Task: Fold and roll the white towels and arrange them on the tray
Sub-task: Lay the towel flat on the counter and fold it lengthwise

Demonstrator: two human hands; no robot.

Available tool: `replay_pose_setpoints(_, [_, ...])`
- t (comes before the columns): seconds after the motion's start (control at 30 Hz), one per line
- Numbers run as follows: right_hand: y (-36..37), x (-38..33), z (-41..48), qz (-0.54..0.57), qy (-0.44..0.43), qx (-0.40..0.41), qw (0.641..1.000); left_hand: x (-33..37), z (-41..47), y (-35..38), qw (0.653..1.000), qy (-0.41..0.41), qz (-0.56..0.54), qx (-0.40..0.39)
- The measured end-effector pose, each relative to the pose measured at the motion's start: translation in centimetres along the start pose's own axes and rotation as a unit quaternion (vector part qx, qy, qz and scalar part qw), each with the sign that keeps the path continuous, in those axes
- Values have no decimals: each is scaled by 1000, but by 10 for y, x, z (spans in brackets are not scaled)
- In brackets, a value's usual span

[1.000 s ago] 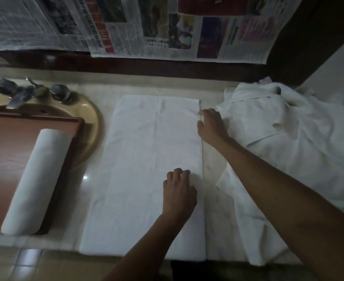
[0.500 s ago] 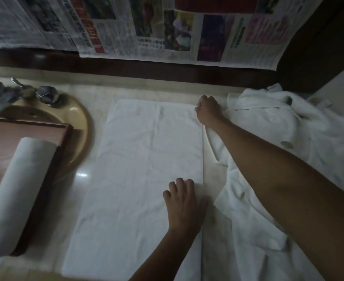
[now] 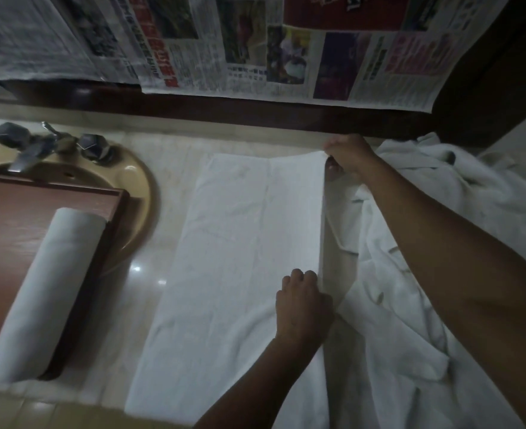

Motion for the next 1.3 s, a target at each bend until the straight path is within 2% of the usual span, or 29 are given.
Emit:
replay_pose_setpoints(0.07, [4, -6, -7, 78, 10, -46, 996, -5, 1, -23, 994, -19, -108, 12])
replay_pose_setpoints(0.17, [18, -20, -14, 79, -64, -92, 991, -30, -3, -61, 970, -54, -236, -20])
replay_pose_setpoints(0.23, [24, -29, -18, 62, -115, -88, 987, -44, -7, -81, 932, -73, -352, -50])
replay_pose_setpoints(0.33, [56, -54, -23, 0, -202, -43, 979, -79, -15, -114, 845, -120, -516, -65])
replay_pose_setpoints(0.43, [99, -77, -22, -42, -237, -21, 970, -116, -18, -137, 825, -135, -545, -62])
replay_pose_setpoints(0.57, [165, -97, -16, -131, -258, -13, 957, -166, -14, -148, 840, -176, -512, -41])
replay_pose_setpoints(0.67, [205, -98, -14, -169, -239, -31, 956, -197, -10, -147, 856, -213, -470, -18])
replay_pose_setpoints(0.77, [236, -84, -13, -192, -205, -34, 959, -218, -9, -140, 903, -228, -363, -9])
replay_pose_setpoints(0.8, [244, -78, -13, -210, -200, -26, 957, -222, -9, -139, 908, -231, -351, -9])
replay_pose_setpoints(0.87, [255, -67, -13, -256, -210, 4, 944, -225, -8, -139, 891, -230, -392, -24])
replay_pose_setpoints(0.93, [259, -62, -13, -278, -229, 24, 932, -224, -8, -144, 840, -238, -485, -45])
replay_pose_setpoints(0.97, [259, -62, -11, -283, -237, 28, 929, -224, -7, -148, 829, -235, -506, -43])
replay_pose_setpoints(1.0, [259, -62, -10, -291, -244, 31, 924, -227, -6, -149, 843, -227, -487, -25])
replay_pose_setpoints(1.07, [258, -64, -8, -317, -251, 36, 914, -237, -5, -146, 918, -215, -334, 17])
replay_pose_setpoints(1.1, [257, -64, -7, -327, -250, 37, 911, -241, -5, -144, 937, -220, -269, 36])
replay_pose_setpoints(1.13, [257, -65, -5, -332, -249, 37, 909, -243, -6, -142, 943, -223, -240, 52])
replay_pose_setpoints(1.3, [260, -62, -1, -330, -261, 60, 905, -242, -5, -137, 943, -224, -235, 72])
Point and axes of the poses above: each hand's wrist, its own z-axis towards the middle knuckle, its own y-axis out of the palm, x = y × z, the point moved 2 cm from there along z, towards the middle knuckle, and after that the axes turned 1 degree about y, right-handed, at the moved point
